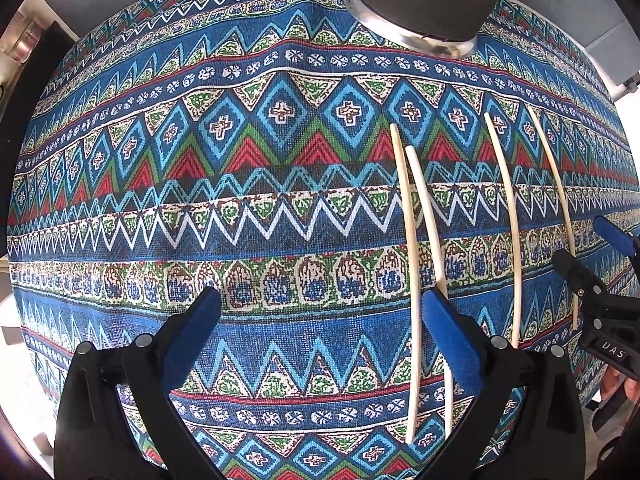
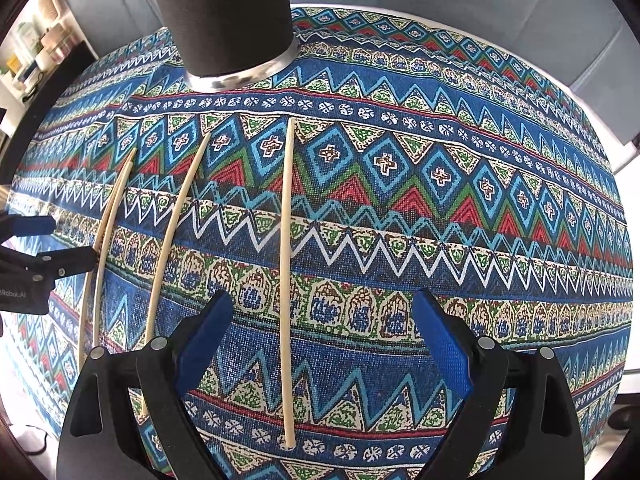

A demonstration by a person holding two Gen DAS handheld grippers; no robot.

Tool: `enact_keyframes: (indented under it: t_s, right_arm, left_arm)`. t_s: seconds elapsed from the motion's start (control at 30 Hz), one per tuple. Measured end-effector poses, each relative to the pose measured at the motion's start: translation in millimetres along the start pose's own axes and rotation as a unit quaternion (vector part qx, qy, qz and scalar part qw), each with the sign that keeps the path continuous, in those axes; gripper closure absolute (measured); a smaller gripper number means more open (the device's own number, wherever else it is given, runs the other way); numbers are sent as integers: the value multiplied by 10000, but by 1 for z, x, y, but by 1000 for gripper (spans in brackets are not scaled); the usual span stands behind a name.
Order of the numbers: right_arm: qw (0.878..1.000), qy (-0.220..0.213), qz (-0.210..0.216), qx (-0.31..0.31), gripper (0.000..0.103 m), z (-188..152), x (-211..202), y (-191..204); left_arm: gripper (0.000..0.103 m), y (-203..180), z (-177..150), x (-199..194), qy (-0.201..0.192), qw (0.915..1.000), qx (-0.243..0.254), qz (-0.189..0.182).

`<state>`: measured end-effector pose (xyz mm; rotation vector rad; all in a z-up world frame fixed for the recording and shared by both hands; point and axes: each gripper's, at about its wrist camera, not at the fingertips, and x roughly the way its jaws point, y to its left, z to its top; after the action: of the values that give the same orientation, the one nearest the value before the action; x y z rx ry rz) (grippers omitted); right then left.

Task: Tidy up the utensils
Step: 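Close the left tool on a wooden stick while the right tool grasps another, then lift both held sticks up over the black holder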

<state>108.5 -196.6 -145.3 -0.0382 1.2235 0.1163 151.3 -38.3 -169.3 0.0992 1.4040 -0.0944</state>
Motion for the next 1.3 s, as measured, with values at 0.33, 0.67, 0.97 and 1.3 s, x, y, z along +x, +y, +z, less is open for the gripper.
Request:
enact_keyframes:
  t_s: [0.33,0.67,0.97,1.3]
  right_arm:
    - [9998,79,36,-158,27,6,3,3]
    - [9999,-59,10,-101,99,5,-8,-11]
    - [9998,-19,126,166,99,3,-8,-30]
    - [9948,-433,318,865,99,0,-45,-80]
  left_arm:
    - [9,17,-5,2,-126,9999,35,-27]
    - [82,69,-29,-23,-618,9979,132,-135]
    - [98,131,-39,-33,-402,9955,-524,-686]
    - [98,163,-36,-85,-845,9915,-642,-756]
